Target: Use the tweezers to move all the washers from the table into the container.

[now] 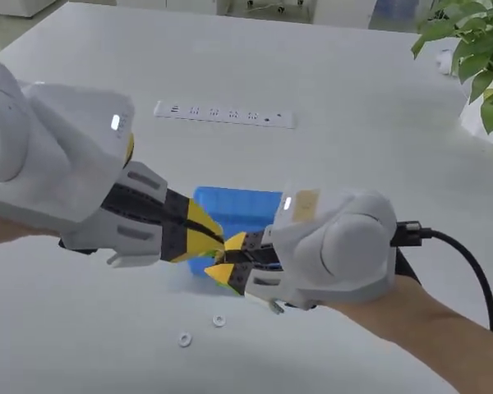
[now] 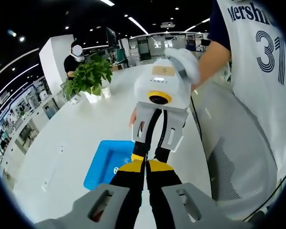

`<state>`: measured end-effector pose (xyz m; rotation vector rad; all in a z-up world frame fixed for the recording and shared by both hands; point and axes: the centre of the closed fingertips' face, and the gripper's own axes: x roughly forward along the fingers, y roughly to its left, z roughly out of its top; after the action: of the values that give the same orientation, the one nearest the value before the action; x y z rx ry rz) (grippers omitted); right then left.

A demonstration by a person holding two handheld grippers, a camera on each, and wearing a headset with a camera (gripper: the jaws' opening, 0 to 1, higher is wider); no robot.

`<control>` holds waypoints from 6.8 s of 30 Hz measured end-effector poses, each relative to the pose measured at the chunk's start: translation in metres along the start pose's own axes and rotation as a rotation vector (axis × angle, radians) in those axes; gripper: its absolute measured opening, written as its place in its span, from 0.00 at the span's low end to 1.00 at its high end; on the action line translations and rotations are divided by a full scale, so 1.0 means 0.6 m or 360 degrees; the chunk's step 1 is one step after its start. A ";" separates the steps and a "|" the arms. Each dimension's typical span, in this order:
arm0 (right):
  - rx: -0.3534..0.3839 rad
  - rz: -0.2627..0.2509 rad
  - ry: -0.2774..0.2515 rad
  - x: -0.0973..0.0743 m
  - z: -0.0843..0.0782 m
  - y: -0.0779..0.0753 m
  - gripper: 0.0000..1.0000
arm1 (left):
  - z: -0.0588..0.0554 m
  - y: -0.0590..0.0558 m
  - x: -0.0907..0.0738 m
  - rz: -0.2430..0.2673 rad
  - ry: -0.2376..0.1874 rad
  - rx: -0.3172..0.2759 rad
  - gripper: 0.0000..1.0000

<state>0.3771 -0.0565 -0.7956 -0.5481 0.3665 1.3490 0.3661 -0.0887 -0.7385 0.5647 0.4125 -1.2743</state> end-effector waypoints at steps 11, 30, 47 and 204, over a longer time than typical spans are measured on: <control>0.0039 0.0071 0.0031 0.010 -0.026 0.032 0.10 | -0.025 -0.025 0.010 -0.0036 0.0021 -0.0085 0.05; 0.0114 0.0111 0.0055 0.023 -0.057 0.052 0.10 | -0.050 -0.041 0.031 -0.0046 0.0041 -0.0172 0.05; 0.0125 0.0082 0.0050 0.023 -0.062 0.038 0.10 | -0.050 -0.031 0.038 -0.0023 0.0040 -0.0157 0.06; 0.0045 -0.0048 0.0076 0.021 -0.065 -0.158 0.10 | -0.020 0.146 0.056 -0.0055 0.0170 0.0207 0.05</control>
<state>0.4749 -0.0800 -0.8193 -0.5611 0.4139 1.3017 0.4595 -0.0913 -0.7530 0.7407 0.4321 -1.3142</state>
